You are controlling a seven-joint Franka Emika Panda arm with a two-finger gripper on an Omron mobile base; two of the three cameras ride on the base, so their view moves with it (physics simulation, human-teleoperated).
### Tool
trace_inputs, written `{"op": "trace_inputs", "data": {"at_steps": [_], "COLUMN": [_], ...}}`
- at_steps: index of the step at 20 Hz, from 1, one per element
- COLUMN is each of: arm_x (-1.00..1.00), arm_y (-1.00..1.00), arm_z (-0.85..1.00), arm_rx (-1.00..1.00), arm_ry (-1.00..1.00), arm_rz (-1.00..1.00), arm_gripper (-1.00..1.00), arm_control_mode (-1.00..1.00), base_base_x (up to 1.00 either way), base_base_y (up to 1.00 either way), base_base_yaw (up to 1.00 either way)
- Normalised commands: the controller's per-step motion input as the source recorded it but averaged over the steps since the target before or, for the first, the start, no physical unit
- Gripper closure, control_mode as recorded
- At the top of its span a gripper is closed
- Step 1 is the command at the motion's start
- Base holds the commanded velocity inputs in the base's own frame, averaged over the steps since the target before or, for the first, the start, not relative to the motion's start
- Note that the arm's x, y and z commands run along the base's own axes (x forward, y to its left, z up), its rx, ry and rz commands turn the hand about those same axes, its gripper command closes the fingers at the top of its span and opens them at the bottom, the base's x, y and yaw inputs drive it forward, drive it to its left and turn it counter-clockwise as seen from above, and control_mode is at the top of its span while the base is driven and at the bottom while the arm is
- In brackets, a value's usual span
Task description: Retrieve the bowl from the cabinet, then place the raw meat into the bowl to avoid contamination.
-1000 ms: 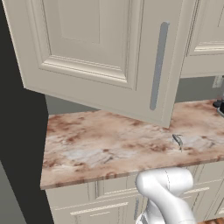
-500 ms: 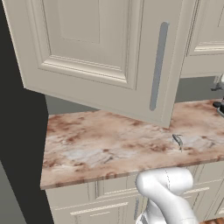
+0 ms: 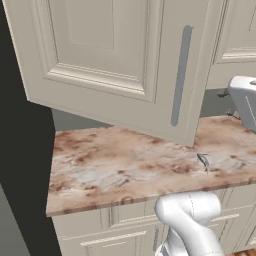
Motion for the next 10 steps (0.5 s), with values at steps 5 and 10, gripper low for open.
{"op": "trace_inputs", "data": {"at_steps": [5,10], "arm_x": [0.44,0.51], "arm_y": [0.52,0.58], "arm_z": [-0.07,-0.03], "arm_rx": [0.07,0.05], "arm_ry": [-0.02,0.01], "arm_rz": [0.03,0.05], "arm_gripper": [-1.0,-1.0], "arm_control_mode": [-1.0,-1.0], "base_base_x": [0.0,0.0], "base_base_y": [0.0,0.0], "base_base_yaw": [0.0,0.0]}}
